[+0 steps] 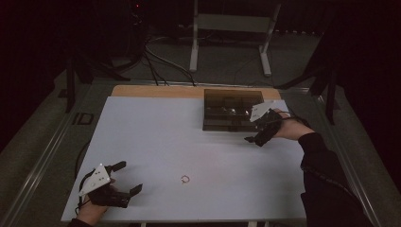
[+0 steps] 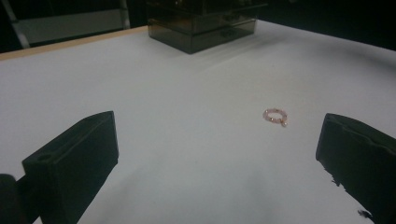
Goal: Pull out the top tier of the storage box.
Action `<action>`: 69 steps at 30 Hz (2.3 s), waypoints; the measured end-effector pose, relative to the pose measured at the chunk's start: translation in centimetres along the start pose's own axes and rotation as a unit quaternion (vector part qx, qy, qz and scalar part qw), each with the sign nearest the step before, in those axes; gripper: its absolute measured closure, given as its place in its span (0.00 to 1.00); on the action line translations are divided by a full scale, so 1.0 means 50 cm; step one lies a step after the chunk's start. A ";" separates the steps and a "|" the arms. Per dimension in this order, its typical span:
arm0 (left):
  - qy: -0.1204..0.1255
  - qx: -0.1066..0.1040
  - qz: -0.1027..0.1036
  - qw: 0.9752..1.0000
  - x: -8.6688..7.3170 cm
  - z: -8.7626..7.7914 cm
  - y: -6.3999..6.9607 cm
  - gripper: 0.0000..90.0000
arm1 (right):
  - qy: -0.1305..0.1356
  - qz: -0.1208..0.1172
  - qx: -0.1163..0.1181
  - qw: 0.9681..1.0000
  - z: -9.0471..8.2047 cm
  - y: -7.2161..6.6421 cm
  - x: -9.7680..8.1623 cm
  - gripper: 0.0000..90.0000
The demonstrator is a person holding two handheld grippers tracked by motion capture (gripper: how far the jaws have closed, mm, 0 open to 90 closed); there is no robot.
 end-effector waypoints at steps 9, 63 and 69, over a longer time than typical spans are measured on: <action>0.007 -0.002 -0.008 1.000 0.001 -0.002 -0.002 0.00 | -0.023 -0.007 0.015 1.000 -0.006 0.020 0.011 0.17; -0.002 -0.003 0.000 1.000 -0.001 0.000 0.000 0.00 | -0.129 -0.135 0.017 0.982 0.015 0.061 0.030 0.96; -0.003 -0.002 0.000 1.000 -0.001 0.001 0.000 0.00 | -0.118 -0.135 0.027 0.983 0.010 0.048 0.023 0.96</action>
Point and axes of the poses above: each handheld gripper's, and its own axes: z roughly forward along the jaws, x roughly out of its top, y roughly to its right, the point moved 2 cm from there along z, roughly forward along the jaws, and after that the axes turned 11 degrees about x, right-handed, at the moved point
